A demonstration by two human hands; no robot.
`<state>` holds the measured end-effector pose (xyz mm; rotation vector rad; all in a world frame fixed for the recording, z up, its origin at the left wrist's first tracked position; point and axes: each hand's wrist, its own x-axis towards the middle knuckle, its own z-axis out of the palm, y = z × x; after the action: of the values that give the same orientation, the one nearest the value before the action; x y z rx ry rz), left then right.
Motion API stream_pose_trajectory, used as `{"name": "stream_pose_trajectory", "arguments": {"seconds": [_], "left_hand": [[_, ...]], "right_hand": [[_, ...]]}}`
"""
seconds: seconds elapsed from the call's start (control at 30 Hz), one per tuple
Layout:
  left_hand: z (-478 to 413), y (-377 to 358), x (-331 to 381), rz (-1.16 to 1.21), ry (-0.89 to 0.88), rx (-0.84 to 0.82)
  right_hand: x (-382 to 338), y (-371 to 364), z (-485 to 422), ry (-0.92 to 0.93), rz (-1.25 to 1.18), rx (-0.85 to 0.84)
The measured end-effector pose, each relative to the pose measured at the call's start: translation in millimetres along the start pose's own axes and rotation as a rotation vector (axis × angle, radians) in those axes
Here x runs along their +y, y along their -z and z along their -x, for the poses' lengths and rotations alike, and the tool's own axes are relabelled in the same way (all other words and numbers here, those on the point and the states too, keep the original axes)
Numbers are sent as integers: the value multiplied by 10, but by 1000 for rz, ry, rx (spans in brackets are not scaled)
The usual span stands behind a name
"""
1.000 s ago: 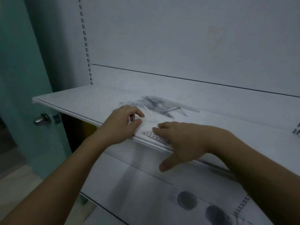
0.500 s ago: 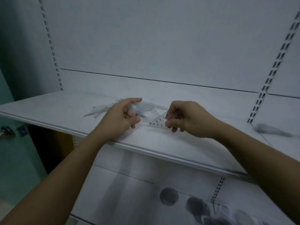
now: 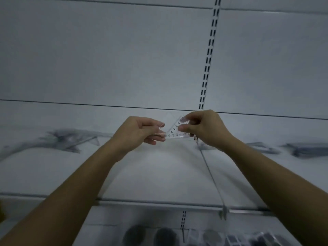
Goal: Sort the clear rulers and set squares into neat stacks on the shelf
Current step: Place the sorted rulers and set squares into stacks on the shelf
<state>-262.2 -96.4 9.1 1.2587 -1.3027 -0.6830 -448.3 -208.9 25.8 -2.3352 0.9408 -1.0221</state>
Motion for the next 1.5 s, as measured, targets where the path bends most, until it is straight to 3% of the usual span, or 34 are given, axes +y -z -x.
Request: {"name": "stream_pose_trajectory", "arguments": {"seconds": [0.23,0.43,0.53,0.87,1.13,1.4,1.5], "left_hand": [[-536,-1053,305,-107,-40,-140],[-892,-1598,263,-240,27,-79],[-1018,-1742,86,-453,31,-27],[-933,-1681,-400,-950,41,76],[-975,-1639,-551,-967,45,15],[-948,-1576,-579,-1010,14,-78],[-949,-1582,-576,-987,-10,-41]], "right_hand": [[424,777,-81,2,97,38],[868,1191,-171,-17,196,-58],[1088,1197,-200,-23,205,-110],[1439,478,-363,-43,212,-159],[1564,364,-301,3,447,-118],[1560,635,-126,-4,550,-471],[1543,576,-133,37,567,-427]]}}
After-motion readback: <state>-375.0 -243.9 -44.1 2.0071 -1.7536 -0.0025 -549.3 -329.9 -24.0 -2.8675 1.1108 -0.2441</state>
